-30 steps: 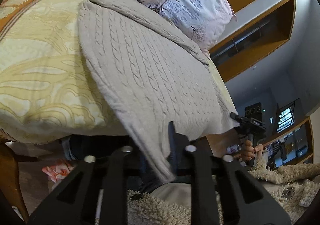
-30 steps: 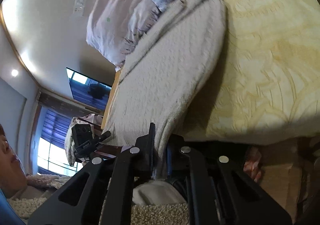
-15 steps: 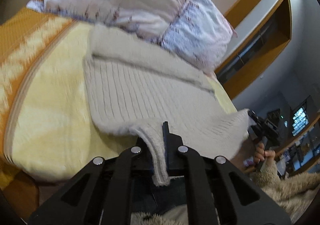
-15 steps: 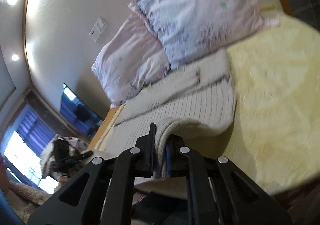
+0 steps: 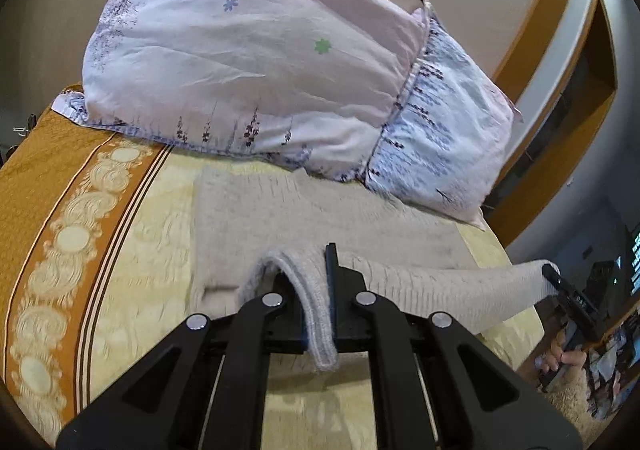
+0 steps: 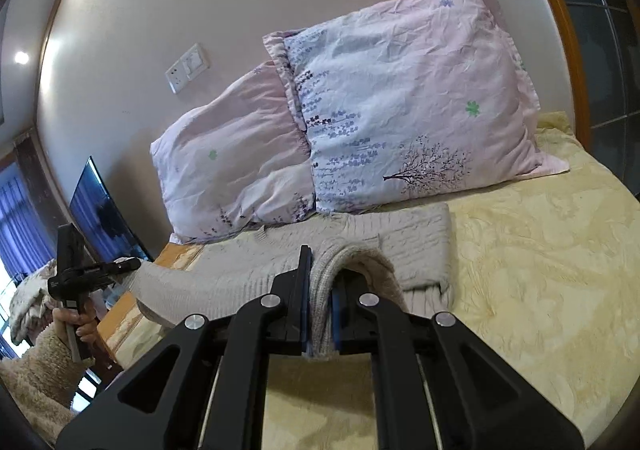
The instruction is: Fold small clothes
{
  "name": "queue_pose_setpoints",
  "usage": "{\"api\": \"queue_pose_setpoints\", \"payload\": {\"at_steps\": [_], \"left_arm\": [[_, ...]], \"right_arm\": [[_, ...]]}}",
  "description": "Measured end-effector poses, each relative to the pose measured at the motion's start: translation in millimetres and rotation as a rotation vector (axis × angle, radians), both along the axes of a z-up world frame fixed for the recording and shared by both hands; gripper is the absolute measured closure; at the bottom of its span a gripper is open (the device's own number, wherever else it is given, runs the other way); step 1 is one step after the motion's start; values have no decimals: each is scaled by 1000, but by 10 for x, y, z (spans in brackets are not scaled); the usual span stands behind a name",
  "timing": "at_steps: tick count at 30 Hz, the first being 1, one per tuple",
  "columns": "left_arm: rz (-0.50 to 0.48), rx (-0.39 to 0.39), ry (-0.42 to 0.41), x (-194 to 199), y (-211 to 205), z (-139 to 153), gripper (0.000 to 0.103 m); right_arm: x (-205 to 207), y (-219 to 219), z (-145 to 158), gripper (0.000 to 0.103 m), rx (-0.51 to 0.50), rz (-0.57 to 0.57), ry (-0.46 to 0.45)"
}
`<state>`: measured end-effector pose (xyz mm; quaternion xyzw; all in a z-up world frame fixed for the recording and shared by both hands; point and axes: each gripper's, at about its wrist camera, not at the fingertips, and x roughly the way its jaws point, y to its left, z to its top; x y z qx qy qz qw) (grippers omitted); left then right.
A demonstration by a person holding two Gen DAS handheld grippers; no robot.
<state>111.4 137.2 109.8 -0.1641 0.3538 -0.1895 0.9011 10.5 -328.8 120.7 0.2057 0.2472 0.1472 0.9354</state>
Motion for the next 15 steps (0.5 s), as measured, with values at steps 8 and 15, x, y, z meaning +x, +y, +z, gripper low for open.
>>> {"api": "queue_pose_setpoints", "payload": {"at_steps": [8,15], "left_arm": [[29,-28,22,650,-38,-62,97],[58,-52,145,1249,-94,-459,97]], "right_arm": [[661,-69,-82,95,20,-35,54],[1302,-182,-536,95,107,-89,234]]}}
